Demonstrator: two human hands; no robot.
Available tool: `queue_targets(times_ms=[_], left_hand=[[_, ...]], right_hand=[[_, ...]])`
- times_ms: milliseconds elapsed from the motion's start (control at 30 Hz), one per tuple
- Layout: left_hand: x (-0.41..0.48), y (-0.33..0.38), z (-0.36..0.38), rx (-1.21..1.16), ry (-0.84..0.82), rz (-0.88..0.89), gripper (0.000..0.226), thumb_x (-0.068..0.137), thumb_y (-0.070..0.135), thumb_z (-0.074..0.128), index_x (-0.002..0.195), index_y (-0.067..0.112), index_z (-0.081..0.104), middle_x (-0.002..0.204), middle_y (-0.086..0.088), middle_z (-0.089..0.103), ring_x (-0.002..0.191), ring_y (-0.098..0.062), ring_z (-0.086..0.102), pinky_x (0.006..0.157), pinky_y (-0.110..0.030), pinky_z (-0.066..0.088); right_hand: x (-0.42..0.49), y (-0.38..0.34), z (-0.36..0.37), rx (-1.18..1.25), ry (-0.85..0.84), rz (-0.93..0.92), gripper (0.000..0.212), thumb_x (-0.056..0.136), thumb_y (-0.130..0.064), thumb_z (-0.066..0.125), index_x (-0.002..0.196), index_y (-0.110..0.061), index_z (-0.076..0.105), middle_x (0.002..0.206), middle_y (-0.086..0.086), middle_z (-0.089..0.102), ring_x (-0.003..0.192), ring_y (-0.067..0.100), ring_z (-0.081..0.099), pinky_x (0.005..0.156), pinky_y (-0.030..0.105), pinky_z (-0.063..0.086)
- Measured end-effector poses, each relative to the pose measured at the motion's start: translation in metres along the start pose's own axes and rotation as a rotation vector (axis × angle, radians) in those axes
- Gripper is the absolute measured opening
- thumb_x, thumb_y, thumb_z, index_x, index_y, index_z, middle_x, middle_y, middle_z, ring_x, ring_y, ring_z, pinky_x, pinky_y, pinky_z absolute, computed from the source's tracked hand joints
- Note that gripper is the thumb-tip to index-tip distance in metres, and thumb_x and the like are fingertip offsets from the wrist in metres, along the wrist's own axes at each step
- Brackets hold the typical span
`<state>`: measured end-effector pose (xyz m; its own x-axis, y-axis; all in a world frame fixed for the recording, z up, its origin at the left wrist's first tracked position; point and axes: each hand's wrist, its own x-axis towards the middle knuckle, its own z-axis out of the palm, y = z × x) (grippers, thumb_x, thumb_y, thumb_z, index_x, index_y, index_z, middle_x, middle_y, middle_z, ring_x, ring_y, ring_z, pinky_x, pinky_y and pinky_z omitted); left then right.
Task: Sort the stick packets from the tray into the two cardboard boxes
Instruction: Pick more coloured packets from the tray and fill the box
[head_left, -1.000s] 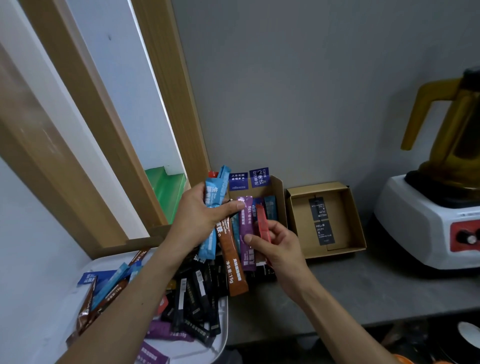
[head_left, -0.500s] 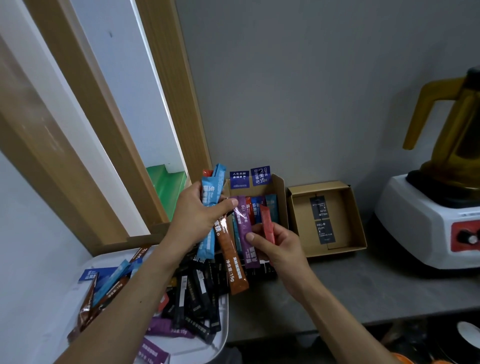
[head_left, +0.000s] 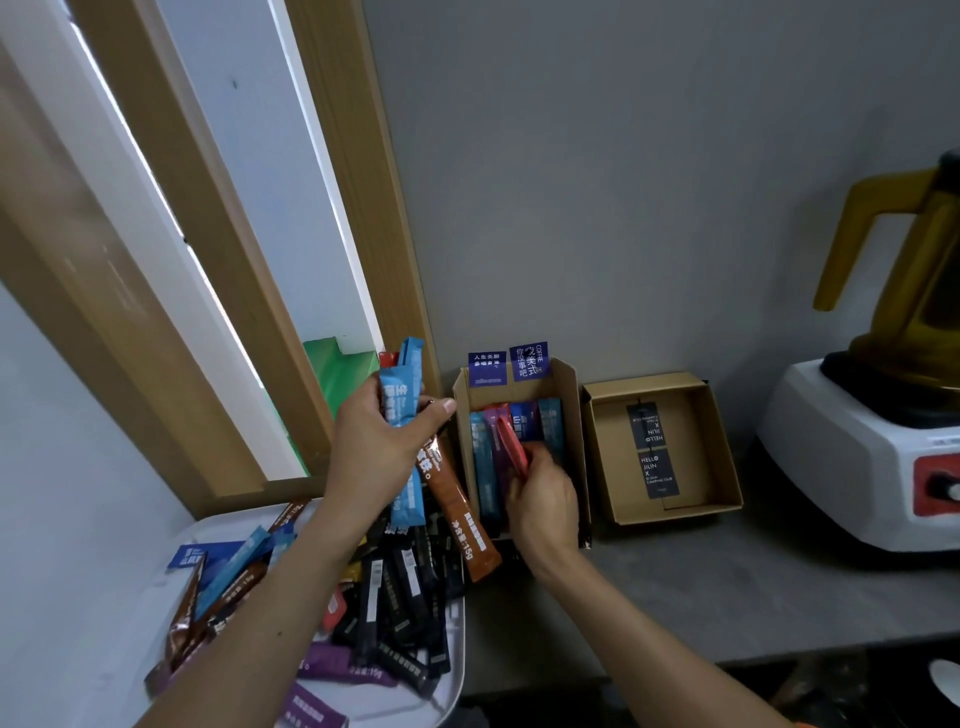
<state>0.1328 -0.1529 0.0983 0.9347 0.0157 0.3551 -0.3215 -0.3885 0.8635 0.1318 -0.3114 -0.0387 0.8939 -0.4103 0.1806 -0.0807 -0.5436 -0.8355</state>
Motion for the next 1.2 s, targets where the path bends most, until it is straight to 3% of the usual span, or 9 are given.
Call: queue_targets(times_ms=[300,400,500,633,800,933,1067,1133,1200], left_hand=[[-0.003,-0.002,-0.002,0.009,-0.013,-0.008,0.027,0.084,0.033,0.082,0.097,0.033,0.059,0.091,0.008,0.071,0.078,0.004,0.068,0.057,-0.006,0.049],[-0.004,0.002,-0.001,0.002,-0.054,-0.002,0.029,0.082,0.032,0.083,0.1,0.03,0.06,0.09,0.008,0.074,0.078,0.004,0.069,0.056,-0.007,0.049],[-0.005,0.005,0.004,-0.023,-0.113,0.004,0.036,0.08,0.03,0.085,0.106,0.022,0.062,0.09,0.007,0.077,0.083,0.003,0.072,0.057,-0.008,0.051],[-0.004,0.007,0.014,-0.027,-0.185,0.001,0.039,0.08,0.031,0.086,0.11,0.02,0.063,0.095,0.007,0.078,0.089,0.0,0.073,0.058,-0.011,0.053],[0.003,0.01,0.022,0.036,-0.201,0.063,0.037,0.083,0.027,0.084,0.113,0.021,0.063,0.089,0.007,0.075,0.085,0.002,0.073,0.06,-0.013,0.055],[0.006,0.002,0.03,0.106,-0.213,0.068,0.037,0.084,0.035,0.082,0.114,0.024,0.063,0.094,0.008,0.076,0.09,-0.008,0.075,0.074,-0.036,0.064],[0.007,-0.001,0.038,0.062,-0.146,0.038,0.037,0.084,0.036,0.081,0.114,0.025,0.061,0.094,0.008,0.075,0.088,-0.005,0.074,0.074,-0.036,0.065],[0.007,0.001,0.038,0.037,-0.056,0.047,0.033,0.085,0.036,0.08,0.11,0.027,0.061,0.094,0.009,0.074,0.085,-0.003,0.073,0.069,-0.032,0.064],[0.006,0.004,0.035,0.018,0.034,0.068,0.03,0.086,0.037,0.079,0.107,0.025,0.061,0.092,0.008,0.072,0.08,-0.003,0.073,0.065,-0.028,0.063]], right_hand=[[-0.002,0.001,-0.003,0.102,-0.014,0.008,0.046,0.098,-0.025,0.065,0.14,-0.022,0.048,0.133,0.001,0.063,0.122,0.02,0.064,0.098,0.044,0.059],[-0.018,-0.005,-0.013,0.216,-0.009,-0.067,0.049,0.1,-0.032,0.059,0.146,-0.024,0.045,0.135,-0.006,0.054,0.123,0.012,0.057,0.101,0.042,0.056],[-0.039,-0.01,-0.028,0.385,-0.061,-0.178,0.053,0.101,-0.042,0.042,0.152,-0.028,0.04,0.126,-0.013,0.045,0.117,0.012,0.055,0.094,0.041,0.059],[-0.048,-0.014,-0.042,0.454,-0.068,-0.215,0.047,0.108,-0.034,0.044,0.155,-0.031,0.04,0.127,-0.016,0.045,0.121,0.01,0.055,0.091,0.037,0.06],[-0.054,-0.01,-0.051,0.482,-0.127,-0.192,0.043,0.099,-0.039,0.055,0.141,-0.04,0.046,0.133,-0.017,0.053,0.126,0.005,0.057,0.095,0.032,0.06],[-0.053,-0.003,-0.053,0.514,-0.059,-0.089,0.028,0.093,-0.031,0.071,0.118,-0.036,0.061,0.116,-0.013,0.07,0.109,0.002,0.068,0.087,0.036,0.063],[-0.046,-0.001,-0.056,0.192,0.009,-0.16,0.016,0.093,-0.039,0.064,0.101,-0.044,0.051,0.112,-0.017,0.062,0.104,0.001,0.065,0.081,0.03,0.063],[-0.04,-0.005,-0.055,0.015,0.03,-0.215,0.02,0.095,-0.038,0.062,0.113,-0.041,0.053,0.118,-0.017,0.059,0.109,0.001,0.061,0.088,0.03,0.06],[-0.036,-0.011,-0.048,-0.188,0.032,-0.261,0.042,0.092,-0.036,0.069,0.13,-0.029,0.052,0.13,-0.009,0.057,0.119,0.007,0.058,0.097,0.031,0.057]])
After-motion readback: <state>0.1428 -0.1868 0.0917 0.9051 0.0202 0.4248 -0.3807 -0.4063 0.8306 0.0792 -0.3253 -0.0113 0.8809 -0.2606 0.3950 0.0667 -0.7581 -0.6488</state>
